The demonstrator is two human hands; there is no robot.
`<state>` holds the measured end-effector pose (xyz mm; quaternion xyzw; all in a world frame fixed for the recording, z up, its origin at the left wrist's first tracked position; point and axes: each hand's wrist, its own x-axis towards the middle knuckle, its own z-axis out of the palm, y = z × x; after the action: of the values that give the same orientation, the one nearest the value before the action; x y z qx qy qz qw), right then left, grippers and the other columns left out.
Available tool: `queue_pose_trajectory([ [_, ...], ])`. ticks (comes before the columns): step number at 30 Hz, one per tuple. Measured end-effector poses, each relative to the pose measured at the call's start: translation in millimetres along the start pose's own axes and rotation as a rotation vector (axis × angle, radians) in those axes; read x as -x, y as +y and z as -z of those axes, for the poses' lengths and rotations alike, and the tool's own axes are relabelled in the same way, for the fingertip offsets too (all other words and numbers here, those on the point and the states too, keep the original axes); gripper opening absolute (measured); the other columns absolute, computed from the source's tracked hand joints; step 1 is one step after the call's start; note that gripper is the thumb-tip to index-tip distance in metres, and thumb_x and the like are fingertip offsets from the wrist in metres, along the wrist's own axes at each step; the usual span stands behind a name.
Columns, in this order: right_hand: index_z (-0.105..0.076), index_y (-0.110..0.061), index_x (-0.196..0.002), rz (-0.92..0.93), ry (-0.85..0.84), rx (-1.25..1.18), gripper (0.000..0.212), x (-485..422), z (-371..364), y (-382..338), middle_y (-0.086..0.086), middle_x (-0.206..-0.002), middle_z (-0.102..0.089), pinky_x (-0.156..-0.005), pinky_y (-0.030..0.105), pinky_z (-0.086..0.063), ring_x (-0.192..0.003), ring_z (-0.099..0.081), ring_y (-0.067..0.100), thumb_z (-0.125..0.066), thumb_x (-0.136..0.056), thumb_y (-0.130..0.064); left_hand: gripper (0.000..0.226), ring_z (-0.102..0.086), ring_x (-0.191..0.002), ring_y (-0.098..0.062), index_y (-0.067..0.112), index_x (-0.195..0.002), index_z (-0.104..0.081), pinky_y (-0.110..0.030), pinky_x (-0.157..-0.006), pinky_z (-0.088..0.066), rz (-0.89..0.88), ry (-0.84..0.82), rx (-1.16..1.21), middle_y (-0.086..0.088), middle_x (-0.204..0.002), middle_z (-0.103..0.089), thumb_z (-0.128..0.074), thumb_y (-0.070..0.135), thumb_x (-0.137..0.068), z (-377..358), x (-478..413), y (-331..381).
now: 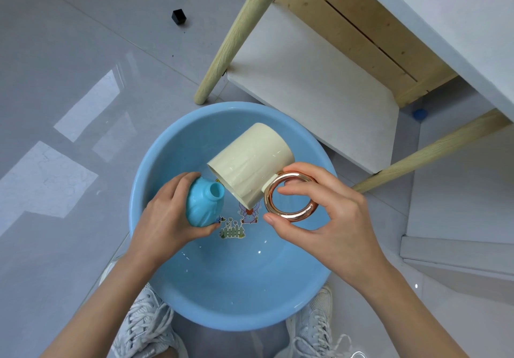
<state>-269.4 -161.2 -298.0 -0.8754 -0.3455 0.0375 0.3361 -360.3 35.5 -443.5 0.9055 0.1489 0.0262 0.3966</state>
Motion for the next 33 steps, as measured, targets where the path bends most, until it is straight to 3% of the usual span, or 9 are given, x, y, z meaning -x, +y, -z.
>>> queue_pose_trajectory([
  [9,-0.070,-0.004,-0.095,0.085,-0.065,0.028,0.032,1.4,0.3,6.4,0.009,-0.121,-0.059,-0.092,0.022,-0.048,-0.104,-0.063,0.014,-0.077,-0.076,-0.029,0.092,-0.053,-0.110,-0.022,0.018,-0.129,-0.046,-0.035,-0.085,-0.045,-0.006,0.001,-0.001,0.002,-0.124,-0.055,-0.087,0.046,-0.053,0.9,0.3,0.6],
  [12,-0.070,-0.004,-0.093,0.118,-0.091,0.094,0.027,0.8,-2.9,20.4,0.011,-0.124,-0.057,-0.092,0.033,-0.050,-0.108,-0.059,0.019,-0.075,-0.079,-0.027,0.090,-0.054,-0.110,-0.023,0.018,-0.128,-0.047,-0.036,-0.086,-0.045,-0.012,0.003,-0.005,0.002,-0.124,-0.056,-0.087,0.045,-0.052,0.9,0.2,1.3],
  [17,-0.066,-0.003,-0.089,0.182,-0.233,0.304,0.021,-3.9,-18.8,59.1,0.013,-0.130,-0.055,-0.078,0.039,-0.051,-0.101,-0.055,0.023,-0.075,-0.078,-0.018,0.092,-0.054,-0.112,-0.023,0.018,-0.128,-0.046,-0.037,-0.087,-0.046,-0.011,0.006,-0.011,0.001,-0.124,-0.056,-0.088,0.045,-0.051,0.0,0.7,1.0],
  [21,-0.060,-0.001,-0.081,0.294,-0.404,0.500,0.024,-12.2,-44.2,92.8,0.014,-0.128,-0.055,-0.059,0.035,-0.050,-0.091,-0.049,0.023,-0.080,-0.072,-0.008,0.092,-0.054,-0.113,-0.024,0.017,-0.128,-0.047,-0.039,-0.087,-0.046,-0.007,0.001,-0.011,0.001,-0.124,-0.056,-0.088,0.045,-0.052,0.2,0.2,1.5],
  [24,-0.057,0.000,-0.079,0.393,-0.436,0.585,0.027,-18.6,-64.1,112.4,0.015,-0.128,-0.055,-0.060,0.036,-0.051,-0.083,-0.056,0.029,-0.080,-0.065,0.004,0.092,-0.054,-0.113,-0.024,0.016,-0.129,-0.047,-0.039,-0.088,-0.046,0.000,-0.001,-0.010,0.001,-0.125,-0.056,-0.088,0.046,-0.052,0.7,0.1,2.4],
  [27,-0.063,0.000,-0.083,0.462,-0.409,0.652,0.028,-26.7,-74.9,124.3,0.015,-0.128,-0.058,-0.066,0.031,-0.045,-0.079,-0.056,0.025,-0.081,-0.062,0.005,0.092,-0.053,-0.114,-0.022,0.016,-0.130,-0.047,-0.037,-0.089,-0.044,0.011,-0.005,-0.012,0.002,-0.125,-0.055,-0.088,0.045,-0.052,0.5,0.3,3.4],
  [30,-0.066,-0.001,-0.085,0.451,-0.390,0.736,0.031,-27.8,-79.1,135.2,0.014,-0.129,-0.058,-0.066,0.028,-0.041,-0.074,-0.052,0.023,-0.079,-0.059,0.007,0.092,-0.053,-0.114,-0.022,0.015,-0.130,-0.048,-0.036,-0.089,-0.043,0.018,-0.007,-0.021,0.001,-0.125,-0.055,-0.088,0.044,-0.052,0.9,0.6,4.5],
  [33,-0.062,0.001,-0.079,0.357,-0.372,0.778,0.034,-21.2,-77.5,145.2,0.015,-0.120,-0.061,-0.055,0.030,-0.039,-0.063,-0.050,0.024,-0.080,-0.052,0.011,0.092,-0.054,-0.113,-0.023,0.014,-0.129,-0.049,-0.037,-0.088,-0.044,0.014,-0.002,-0.027,0.000,-0.124,-0.056,-0.089,0.044,-0.052,1.3,0.4,5.4],
])
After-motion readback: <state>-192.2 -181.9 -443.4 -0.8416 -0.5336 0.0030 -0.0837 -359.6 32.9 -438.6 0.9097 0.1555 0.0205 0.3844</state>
